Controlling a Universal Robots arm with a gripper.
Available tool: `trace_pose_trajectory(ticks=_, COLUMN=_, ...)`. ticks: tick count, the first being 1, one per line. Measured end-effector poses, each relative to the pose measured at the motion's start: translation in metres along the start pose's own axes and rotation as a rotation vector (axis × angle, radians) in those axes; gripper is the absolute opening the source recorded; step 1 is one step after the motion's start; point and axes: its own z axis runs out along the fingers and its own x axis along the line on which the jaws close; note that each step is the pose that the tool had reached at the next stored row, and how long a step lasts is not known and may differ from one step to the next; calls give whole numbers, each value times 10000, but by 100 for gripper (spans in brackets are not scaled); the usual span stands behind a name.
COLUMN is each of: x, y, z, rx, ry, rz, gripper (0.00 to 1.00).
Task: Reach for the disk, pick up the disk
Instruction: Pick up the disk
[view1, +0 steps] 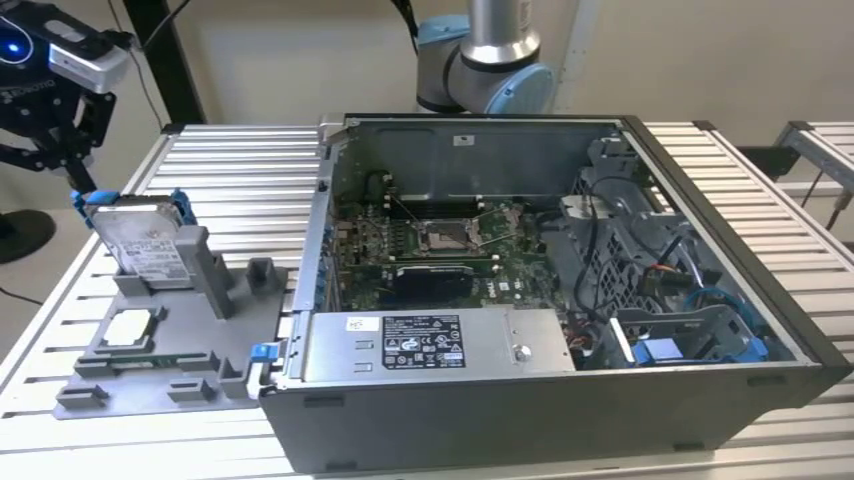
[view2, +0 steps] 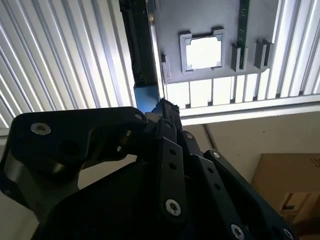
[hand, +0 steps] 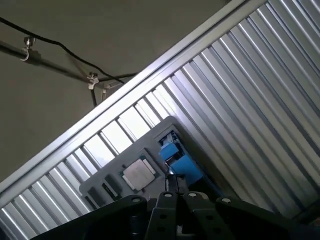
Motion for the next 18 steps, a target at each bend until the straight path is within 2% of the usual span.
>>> trace_pose_trajectory(ticks=18, x=0, y=0, z=0, rx=47, ry=68, rz=-3280, gripper=0)
